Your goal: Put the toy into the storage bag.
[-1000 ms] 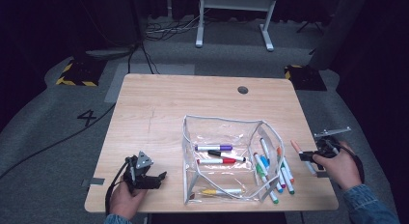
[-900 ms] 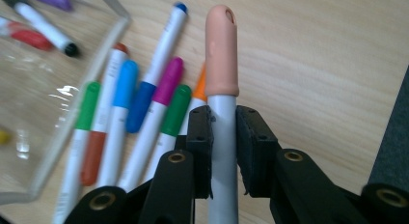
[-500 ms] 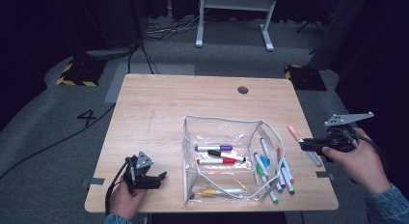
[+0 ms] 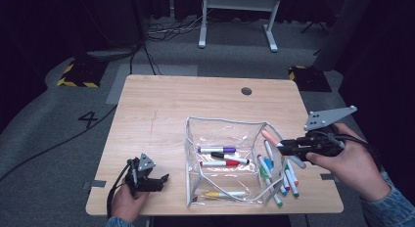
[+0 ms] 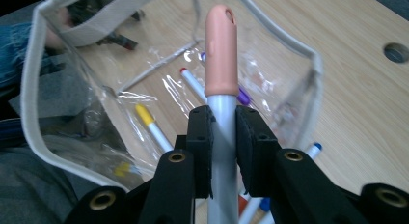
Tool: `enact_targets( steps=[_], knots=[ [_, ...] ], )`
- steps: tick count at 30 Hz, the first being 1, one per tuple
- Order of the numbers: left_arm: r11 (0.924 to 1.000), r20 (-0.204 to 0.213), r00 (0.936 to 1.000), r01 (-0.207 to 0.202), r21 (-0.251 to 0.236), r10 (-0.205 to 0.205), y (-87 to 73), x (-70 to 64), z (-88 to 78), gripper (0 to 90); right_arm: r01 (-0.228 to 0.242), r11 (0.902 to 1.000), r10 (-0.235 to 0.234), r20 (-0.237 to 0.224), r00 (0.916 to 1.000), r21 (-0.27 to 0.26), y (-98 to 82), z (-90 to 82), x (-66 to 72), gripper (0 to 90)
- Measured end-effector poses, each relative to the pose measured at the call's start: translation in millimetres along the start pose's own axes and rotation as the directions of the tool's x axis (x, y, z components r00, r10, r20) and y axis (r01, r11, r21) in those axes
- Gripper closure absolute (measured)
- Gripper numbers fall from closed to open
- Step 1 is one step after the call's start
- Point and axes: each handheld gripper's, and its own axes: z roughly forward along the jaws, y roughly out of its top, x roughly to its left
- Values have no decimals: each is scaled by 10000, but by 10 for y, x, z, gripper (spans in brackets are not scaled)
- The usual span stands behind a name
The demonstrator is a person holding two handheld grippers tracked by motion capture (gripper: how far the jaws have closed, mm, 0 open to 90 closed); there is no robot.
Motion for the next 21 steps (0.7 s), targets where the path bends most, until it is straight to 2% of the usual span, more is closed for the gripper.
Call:
enact_targets(
  steps=[4, 7, 11, 16, 21],
  knots=[
    [10000, 13, 10000, 17, 0, -17, 0, -1, 0, 153, 571, 9983, -566, -442, 9974, 104, 161, 150, 121, 769],
    [10000, 21, 10000, 20, 8, -20, 0, -1, 0, 152, 1032, 9943, -1011, -694, 9925, 268, 271, 274, 207, 769],
    [10000, 2, 10000, 2, 0, -2, 0, 0, 0, 152, 1675, 9838, -1597, -1125, 9807, 642, 372, 452, 322, 769],
    [10000, 20, 10000, 21, 9, -21, 0, -1, 0, 152, 2098, 9733, -1931, -1617, 9678, 930, 458, 632, 431, 769],
    [10000, 15, 10000, 19, 3, -19, 0, -1, 0, 152, 2368, 9602, -2049, -2024, 9576, 1482, 466, 864, 505, 769]
  ],
)
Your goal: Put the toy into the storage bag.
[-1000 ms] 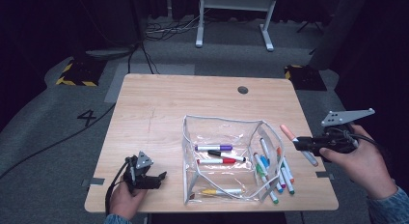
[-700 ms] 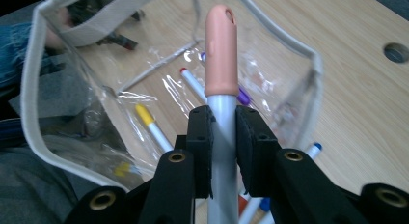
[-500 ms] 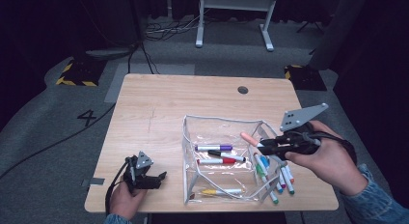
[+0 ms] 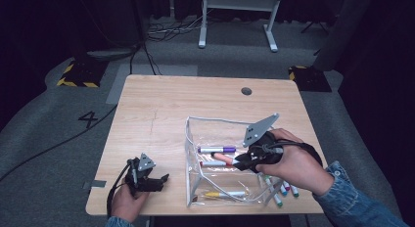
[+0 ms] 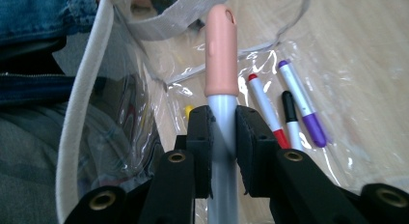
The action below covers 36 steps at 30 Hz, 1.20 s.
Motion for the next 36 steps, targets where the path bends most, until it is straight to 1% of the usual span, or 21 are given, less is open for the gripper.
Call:
enact_targets(
  steps=[3, 4, 9, 10, 11, 13, 14, 18, 19, 21, 22, 24, 31, 35, 36],
  knots=[
    [10000, -2, 10000, -7, 1, 7, 0, 1, 0, 152, 205, 9992, -199, -186, 9996, 354, 24, 135, -2, 769],
    [10000, 3, 10000, 0, 5, 0, 0, 0, 0, 152, 211, 9986, -199, -247, 9995, 495, 31, 177, 0, 769],
    [10000, -1, 10000, 0, 1, 0, 0, 0, 0, 152, 452, 9923, -396, -501, 9980, 1156, 58, 380, 8, 769],
    [10000, 0, 10000, 2, 1, -2, 0, 0, 0, 152, 534, 9883, -472, -467, 9978, 1426, 68, 411, 8, 769],
    [10000, 3, 10000, -1, 2, 1, 0, 0, 0, 152, 489, 9848, -428, -404, 9983, 1668, 81, 431, 21, 770],
    [10000, 0, 10000, 1, -3, -1, 0, 0, 0, 152, 691, 9802, -629, -390, 9973, 1858, 102, 466, 22, 769],
    [10000, 7, 10000, 0, 2, 0, 0, 0, 0, 152, 698, 9791, -634, -393, 9972, 1912, 111, 480, 30, 769],
    [10000, -12, 10000, -53, 4, 53, 1, 4, -1, 153, 1070, 9653, -1051, -206, 9943, 2382, 147, 530, 53, 769],
    [10000, -11, 10000, -45, 3, 45, 1, 3, 0, 153, 1154, 9643, -1137, -209, 9933, 2385, 159, 536, 60, 769],
    [10000, -11, 10000, -47, 4, 47, 1, 3, -1, 152, 1188, 9671, -1155, -280, 9929, 2248, 186, 545, 74, 769],
    [10000, -9, 10000, -49, 9, 49, 1, 3, -1, 153, 1253, 9659, -1223, -273, 9921, 2266, 200, 552, 81, 769],
    [10000, -11, 10000, -44, 7, 44, 1, 3, -1, 152, 1280, 9669, -1228, -373, 9917, 2207, 213, 582, 82, 769],
    [10000, -3, 10000, 3, -3, -3, 0, 0, 0, 152, 1034, 9621, -849, -833, 9929, 2522, 141, 783, 8, 769],
    [10000, 0, 10000, -4, -8, 4, 0, 0, 1, 152, 962, 9575, -675, -1128, 9913, 2720, 91, 900, -17, 769],
    [10000, 5, 10000, -3, 4, 3, 0, 1, 0, 152, 1003, 9546, -692, -1188, 9905, 2804, 81, 926, -22, 769]
  ],
)
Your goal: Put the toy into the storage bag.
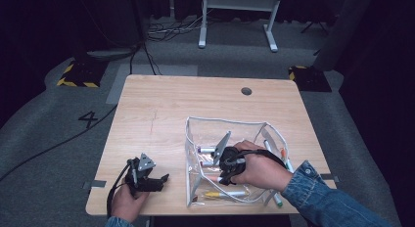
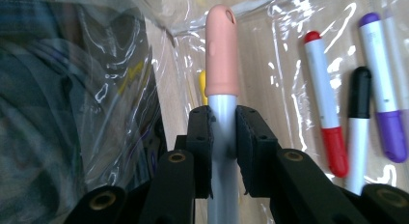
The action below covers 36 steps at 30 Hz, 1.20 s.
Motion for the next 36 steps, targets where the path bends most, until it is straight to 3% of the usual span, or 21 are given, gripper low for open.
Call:
enact_targets(
  steps=[8, 18, 20, 22, 28, 30, 36],
  knots=[
    [10000, 1, 10000, 1, -3, -1, 0, 0, 0, 152, 38, 9992, -17, -514, 9987, 408, -27, 198, -33, 769],
    [10000, 1, 10000, 0, 3, 0, 0, 0, 0, 152, 130, 9966, -60, -852, 9963, 813, -36, 271, -23, 762],
    [10000, 3, 10000, 3, -1, -3, 0, 0, 0, 152, -139, 9986, 185, -913, 9957, 517, -39, 266, -22, 675],
    [10000, 1, 10000, -2, 1, 2, 0, 0, 0, 152, -23, 9998, 32, -460, 9989, 199, -32, 228, -39, 612],
    [10000, -3, 10000, -3, 2, 3, 0, 0, 0, 152, -162, 9952, 210, 490, 9986, -964, -19, -121, -33, 585],
    [10000, -5, 10000, 1, -2, -1, 0, 0, 0, 152, -220, 9901, 328, 762, 9965, -1383, -37, -274, -12, 584],
    [10000, -17, 10000, -24, 9, 24, 1, 1, -2, 152, -452, 9603, 897, 1510, 9845, -2755, -194, -782, 50, 581]
  ],
)
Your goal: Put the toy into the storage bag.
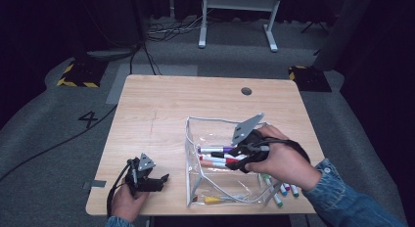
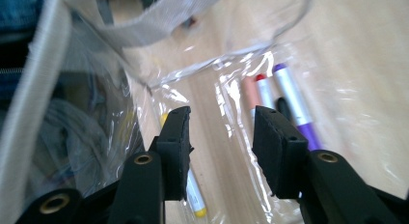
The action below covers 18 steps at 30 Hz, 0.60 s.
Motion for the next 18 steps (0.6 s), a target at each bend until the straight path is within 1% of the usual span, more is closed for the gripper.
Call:
enact_targets(
  steps=[2, 5, 8, 9, 10, 12, 15, 18],
  knots=[
    [10000, 16, 10000, 21, -10, -21, -1, -1, 1, 152, -48, 9994, 57, 250, 9997, -352, -59, -163, -14, 569],
    [10000, 16, 10000, 43, 1, -43, 1, -2, 2, 152, -471, 9957, 513, 511, 9974, -792, -206, -367, -59, 563],
    [10000, 4, 10000, 41, -39, -41, 2, -1, 7, 152, -937, 9894, 1029, 802, 9915, -1111, -378, -535, -144, 558],
    [10000, 5, 10000, 64, -44, -64, 2, -2, 8, 152, -1163, 9854, 1278, 893, 9878, -1242, -438, -583, -172, 556],
    [10000, -11, 10000, 3, -28, -3, 4, 2, 7, 152, -1364, 9813, 1502, 972, 9839, -1358, -497, -629, -199, 553],
    [10000, -14, 10000, 20, -26, -21, 4, 1, 6, 152, -1750, 9725, 1934, 1139, 9745, -1537, -618, -710, -251, 551],
    [10000, -23, 10000, 27, -21, -27, 4, 1, 6, 152, -2264, 9583, 2515, 1389, 9578, -1743, -816, -792, -332, 550],
    [10000, -3, 10000, 12, -5, -12, 5, 2, 5, 152, -2832, 9410, 3125, 1550, 9372, -1851, -1028, -825, -410, 550]
  ],
)
